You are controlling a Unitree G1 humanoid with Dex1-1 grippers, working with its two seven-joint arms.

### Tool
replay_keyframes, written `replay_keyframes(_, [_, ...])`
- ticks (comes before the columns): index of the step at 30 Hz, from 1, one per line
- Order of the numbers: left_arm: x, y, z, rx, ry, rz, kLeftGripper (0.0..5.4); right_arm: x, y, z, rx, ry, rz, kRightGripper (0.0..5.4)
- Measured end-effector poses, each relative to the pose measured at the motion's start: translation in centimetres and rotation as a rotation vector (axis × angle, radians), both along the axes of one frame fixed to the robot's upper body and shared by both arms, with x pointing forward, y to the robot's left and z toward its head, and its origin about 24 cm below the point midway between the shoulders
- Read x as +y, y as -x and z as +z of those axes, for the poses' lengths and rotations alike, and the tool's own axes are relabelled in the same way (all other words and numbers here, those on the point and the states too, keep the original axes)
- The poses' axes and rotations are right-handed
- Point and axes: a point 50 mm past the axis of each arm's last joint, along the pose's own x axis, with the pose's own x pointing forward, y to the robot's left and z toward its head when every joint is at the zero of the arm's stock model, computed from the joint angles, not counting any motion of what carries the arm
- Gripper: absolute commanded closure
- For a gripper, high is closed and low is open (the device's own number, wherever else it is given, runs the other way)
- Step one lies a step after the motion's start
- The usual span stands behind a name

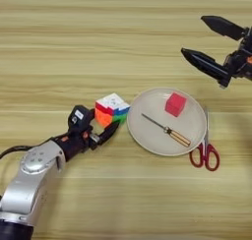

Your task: Move the objects on the table

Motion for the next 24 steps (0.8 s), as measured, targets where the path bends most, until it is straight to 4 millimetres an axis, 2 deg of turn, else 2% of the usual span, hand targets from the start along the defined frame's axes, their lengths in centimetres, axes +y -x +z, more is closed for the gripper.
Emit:
replay_keyframes(16, [0.10,0.07,-0.56,0.023,-0.023,0.001,2.10,0.02,0.01,0.08,-0.002,-0.002,-0.007,0.00])
replay_keyframes(18, [0.10,0.07,-0.56,0.023,-0.023,-0.001,1.73,0.03,0.01,0.08,-0.002,-0.002,-0.007,0.00])
replay_keyframes(24, [0.04,0.10,-0.57,0.024,-0.022,-0.007,1.25,0.04,0.02,0.08,-0.002,-0.001,-0.007,0.00])
